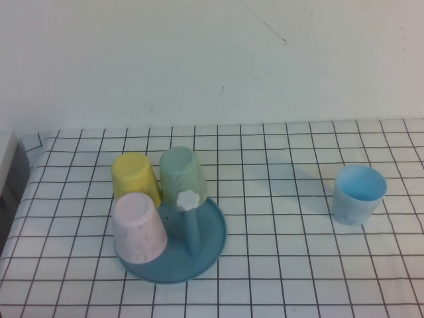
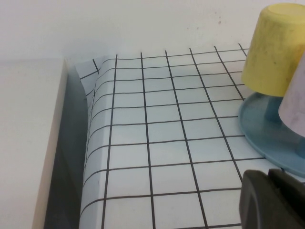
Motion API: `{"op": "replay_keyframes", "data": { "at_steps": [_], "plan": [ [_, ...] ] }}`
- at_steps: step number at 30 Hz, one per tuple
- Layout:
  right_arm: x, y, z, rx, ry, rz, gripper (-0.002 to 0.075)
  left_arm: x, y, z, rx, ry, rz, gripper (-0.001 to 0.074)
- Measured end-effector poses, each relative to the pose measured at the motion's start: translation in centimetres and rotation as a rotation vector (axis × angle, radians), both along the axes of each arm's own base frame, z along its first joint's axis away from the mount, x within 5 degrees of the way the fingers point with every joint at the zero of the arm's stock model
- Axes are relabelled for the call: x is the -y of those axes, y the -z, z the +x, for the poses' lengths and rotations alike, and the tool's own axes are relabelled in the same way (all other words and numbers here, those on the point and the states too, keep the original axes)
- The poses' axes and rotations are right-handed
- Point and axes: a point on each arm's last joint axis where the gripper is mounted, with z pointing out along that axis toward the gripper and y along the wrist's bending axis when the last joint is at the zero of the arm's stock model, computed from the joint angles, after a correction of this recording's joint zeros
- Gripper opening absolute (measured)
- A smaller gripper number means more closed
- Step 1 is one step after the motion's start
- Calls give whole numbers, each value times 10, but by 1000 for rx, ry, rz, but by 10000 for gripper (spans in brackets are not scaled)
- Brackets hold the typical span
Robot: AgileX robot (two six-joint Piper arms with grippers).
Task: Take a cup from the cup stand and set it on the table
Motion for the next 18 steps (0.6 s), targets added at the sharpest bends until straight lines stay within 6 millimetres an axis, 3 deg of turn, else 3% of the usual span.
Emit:
{"op": "replay_keyframes", "data": {
  "at_steps": [8, 18],
  "plan": [
    [0, -4, 1, 48, -4, -4, -3, 0, -4, 1, 41, -2, -3, -4],
    [-3, -39, 5, 431, -40, -49, -3, -1, -40, 1, 444, -16, -31, -4]
  ]
}}
